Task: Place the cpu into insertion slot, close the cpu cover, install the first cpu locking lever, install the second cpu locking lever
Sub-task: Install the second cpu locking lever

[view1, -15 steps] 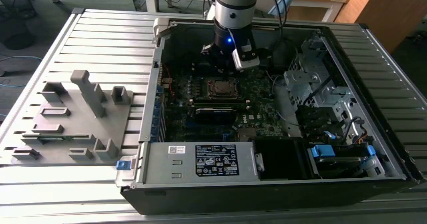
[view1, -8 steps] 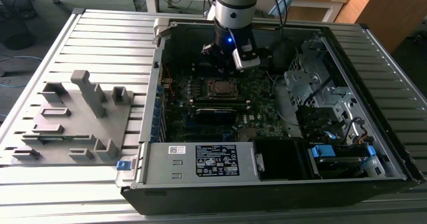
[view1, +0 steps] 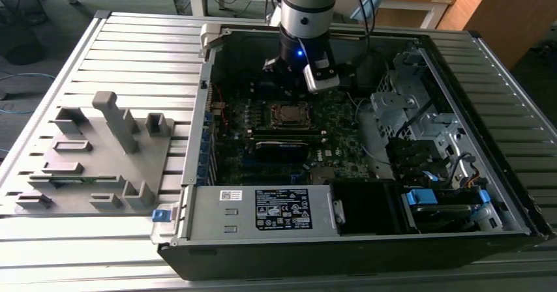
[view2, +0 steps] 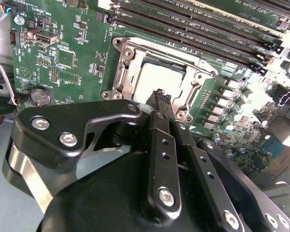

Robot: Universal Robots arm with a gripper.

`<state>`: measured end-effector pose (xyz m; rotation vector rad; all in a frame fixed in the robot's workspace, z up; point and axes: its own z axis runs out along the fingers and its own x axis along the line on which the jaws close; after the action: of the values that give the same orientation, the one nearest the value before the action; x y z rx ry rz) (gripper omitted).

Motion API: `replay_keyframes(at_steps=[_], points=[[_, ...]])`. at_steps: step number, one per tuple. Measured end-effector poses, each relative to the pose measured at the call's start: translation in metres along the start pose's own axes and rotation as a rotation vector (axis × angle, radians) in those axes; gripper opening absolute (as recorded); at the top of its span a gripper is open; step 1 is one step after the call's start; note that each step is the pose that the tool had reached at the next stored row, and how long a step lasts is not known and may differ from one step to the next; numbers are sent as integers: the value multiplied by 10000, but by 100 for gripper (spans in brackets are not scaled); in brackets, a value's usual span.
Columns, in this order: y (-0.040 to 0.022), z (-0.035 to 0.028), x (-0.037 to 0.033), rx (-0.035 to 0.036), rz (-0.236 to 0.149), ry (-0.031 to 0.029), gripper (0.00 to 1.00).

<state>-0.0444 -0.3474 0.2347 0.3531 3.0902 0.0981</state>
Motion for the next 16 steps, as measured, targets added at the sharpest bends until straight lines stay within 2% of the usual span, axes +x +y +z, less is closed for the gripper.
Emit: replay_keyframes(at_steps=[16], points=[[-35,-2,-8,0,0,0,11]])
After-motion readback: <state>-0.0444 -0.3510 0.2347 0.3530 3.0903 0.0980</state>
